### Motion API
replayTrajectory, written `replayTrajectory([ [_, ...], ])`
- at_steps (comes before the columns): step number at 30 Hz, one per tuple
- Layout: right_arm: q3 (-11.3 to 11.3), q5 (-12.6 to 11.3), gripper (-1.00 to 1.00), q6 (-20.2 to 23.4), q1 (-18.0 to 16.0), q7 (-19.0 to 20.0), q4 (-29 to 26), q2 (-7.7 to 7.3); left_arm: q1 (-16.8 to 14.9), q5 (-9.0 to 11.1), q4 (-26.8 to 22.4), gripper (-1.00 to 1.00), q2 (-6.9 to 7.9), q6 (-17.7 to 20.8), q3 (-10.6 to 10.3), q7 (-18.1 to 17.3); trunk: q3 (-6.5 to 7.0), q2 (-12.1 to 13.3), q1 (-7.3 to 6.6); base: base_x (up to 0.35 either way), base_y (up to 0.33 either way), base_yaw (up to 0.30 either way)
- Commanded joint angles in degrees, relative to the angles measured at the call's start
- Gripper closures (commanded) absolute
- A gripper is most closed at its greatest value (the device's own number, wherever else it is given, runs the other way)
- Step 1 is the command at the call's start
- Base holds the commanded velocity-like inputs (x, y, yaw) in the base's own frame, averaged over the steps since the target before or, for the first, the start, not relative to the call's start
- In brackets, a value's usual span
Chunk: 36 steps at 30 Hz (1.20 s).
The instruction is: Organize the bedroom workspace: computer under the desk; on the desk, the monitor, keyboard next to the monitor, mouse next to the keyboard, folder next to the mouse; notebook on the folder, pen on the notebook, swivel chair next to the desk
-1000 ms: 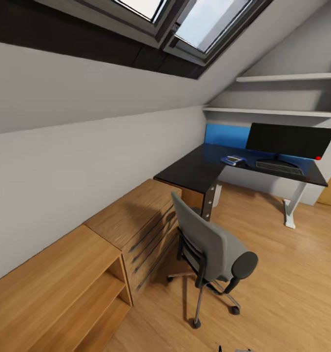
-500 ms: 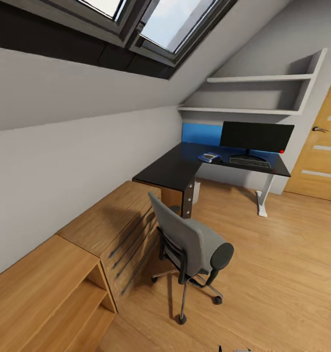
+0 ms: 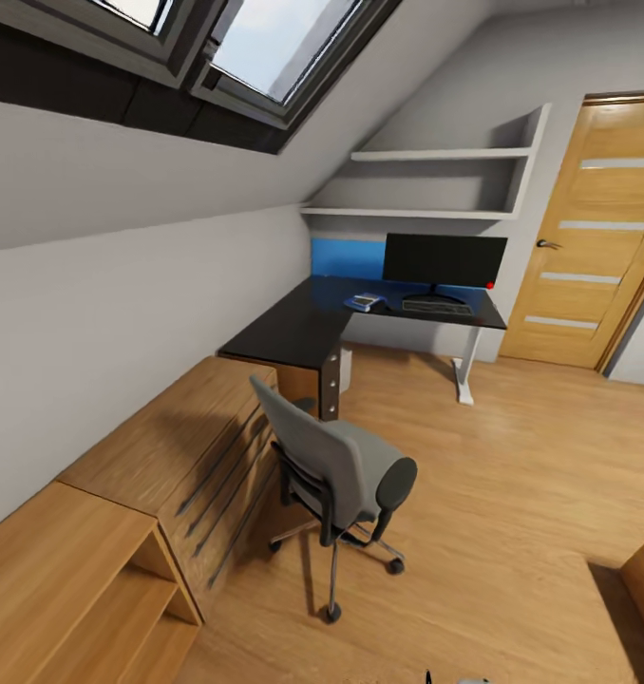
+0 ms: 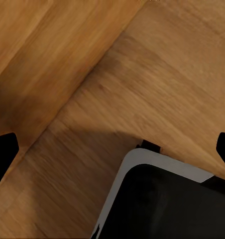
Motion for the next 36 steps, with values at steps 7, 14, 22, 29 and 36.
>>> replayTrajectory([
  [7,0.5,0.0,-1.00,0.0,0.0,-0.5,0.1,0.04,0.0,0.4,-0.2,-1.00,0.07,-0.1,-0.5,0.4,-0.08,-0.1,0.00,-0.149,0.288,-0.300],
  [14,0.5,0.0,-1.00,0.0,0.0,-0.5,0.0,0.04,0.0,0.4,-0.2,-1.00,0.07,-0.1,-0.5,0.4,-0.08,-0.1,0.00,-0.122,0.205,-0.300],
  [22,0.5,0.0,-1.00,0.0,0.0,-0.5,0.0,0.03,0.0,0.4,-0.2,-1.00,0.07,-0.1,-0.5,0.4,-0.08,-0.1,0.00,-0.026,0.032,-0.300],
  [29,0.4,-0.2,-1.00,0.0,0.0,0.0,0.0,0.03,0.0,0.4,-0.2,-1.00,0.07,-0.1,-0.5,0.4,-0.08,-0.1,0.00,-0.003,0.003,-0.300],
  [36,0.1,-0.4,-1.00,0.1,0.0,1.6,0.0,-0.02,0.0,0.4,-0.2,-1.00,0.07,-0.1,-0.5,0.4,-0.08,-0.1,0.00,0.000,0.000,-0.300],
])
